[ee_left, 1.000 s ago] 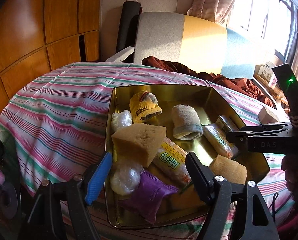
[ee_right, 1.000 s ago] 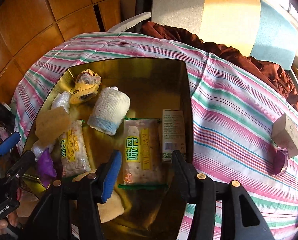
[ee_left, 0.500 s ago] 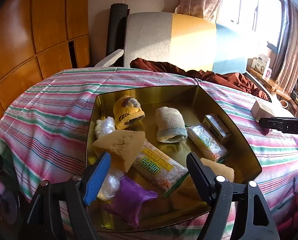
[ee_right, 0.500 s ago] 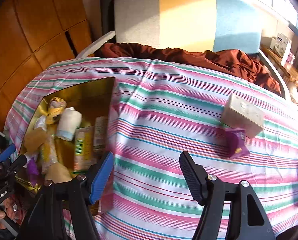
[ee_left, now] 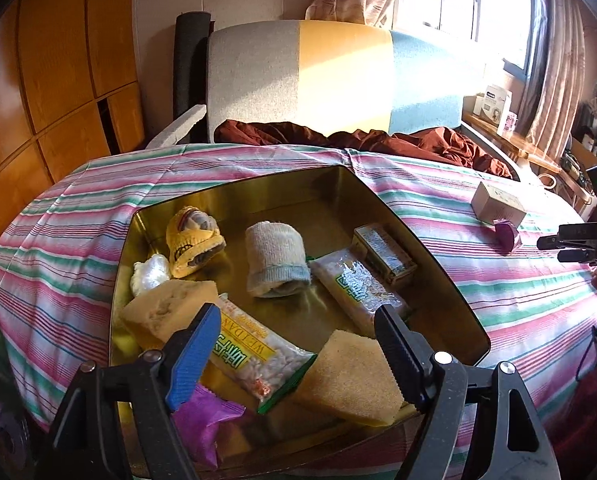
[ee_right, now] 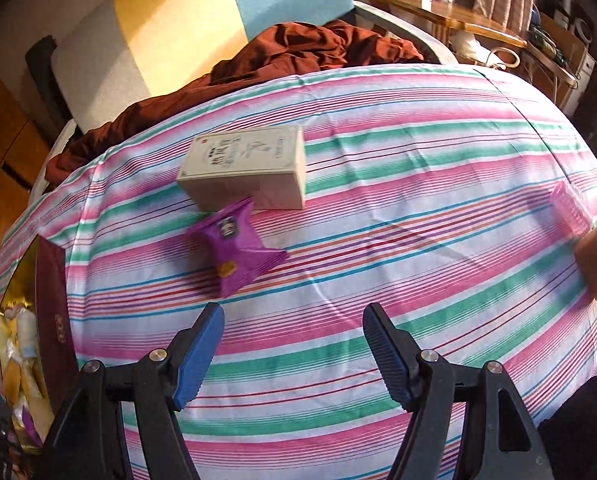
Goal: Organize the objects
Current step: 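Move the right tool to the table and grasp the purple snack packet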
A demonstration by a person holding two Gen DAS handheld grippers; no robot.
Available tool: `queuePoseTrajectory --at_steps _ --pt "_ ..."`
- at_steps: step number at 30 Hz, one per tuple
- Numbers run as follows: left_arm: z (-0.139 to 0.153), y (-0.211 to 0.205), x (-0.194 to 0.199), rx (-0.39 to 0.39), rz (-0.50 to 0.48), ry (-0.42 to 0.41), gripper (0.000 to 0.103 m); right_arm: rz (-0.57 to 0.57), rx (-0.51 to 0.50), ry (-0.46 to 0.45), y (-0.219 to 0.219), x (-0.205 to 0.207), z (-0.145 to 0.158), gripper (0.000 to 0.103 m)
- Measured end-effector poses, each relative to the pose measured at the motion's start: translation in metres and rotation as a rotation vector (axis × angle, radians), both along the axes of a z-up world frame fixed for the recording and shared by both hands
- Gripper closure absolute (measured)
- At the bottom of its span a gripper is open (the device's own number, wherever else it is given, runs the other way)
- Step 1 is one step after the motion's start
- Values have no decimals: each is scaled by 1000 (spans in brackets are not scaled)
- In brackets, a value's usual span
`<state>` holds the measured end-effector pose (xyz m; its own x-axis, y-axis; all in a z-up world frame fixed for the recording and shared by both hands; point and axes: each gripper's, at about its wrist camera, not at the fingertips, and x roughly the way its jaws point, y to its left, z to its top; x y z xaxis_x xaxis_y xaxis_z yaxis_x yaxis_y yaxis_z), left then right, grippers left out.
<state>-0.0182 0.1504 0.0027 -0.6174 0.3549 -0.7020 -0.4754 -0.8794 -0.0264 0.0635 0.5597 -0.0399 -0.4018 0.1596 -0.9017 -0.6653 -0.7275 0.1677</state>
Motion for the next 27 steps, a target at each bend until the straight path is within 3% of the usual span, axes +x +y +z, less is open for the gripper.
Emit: queuePoseTrajectory --at_steps 3,7,11,16,17,18,27 --pt "-1 8 -1 -5 -15 -8 23 -1 -2 2 9 -4 -1 30" --pt "-3 18 -4 -6 -33 -21 23 101 19 23 0 -26 1 30" --pt "-2 27 -3 -7 -54 -24 23 194 84 -12 -12 -57 -6 30" --pt "-1 39 -5 -17 -72 -24 23 229 129 -67 -13 -81 -24 33" --pt "-1 41 -5 -20 -75 -23 23 233 137 -78 -13 -83 -28 46" --pt "-1 44 -6 -23 -79 -22 23 241 131 -91 -13 -83 -32 67" --pt "0 69 -6 -53 -139 -8 23 211 123 -136 -8 -61 -27 68"
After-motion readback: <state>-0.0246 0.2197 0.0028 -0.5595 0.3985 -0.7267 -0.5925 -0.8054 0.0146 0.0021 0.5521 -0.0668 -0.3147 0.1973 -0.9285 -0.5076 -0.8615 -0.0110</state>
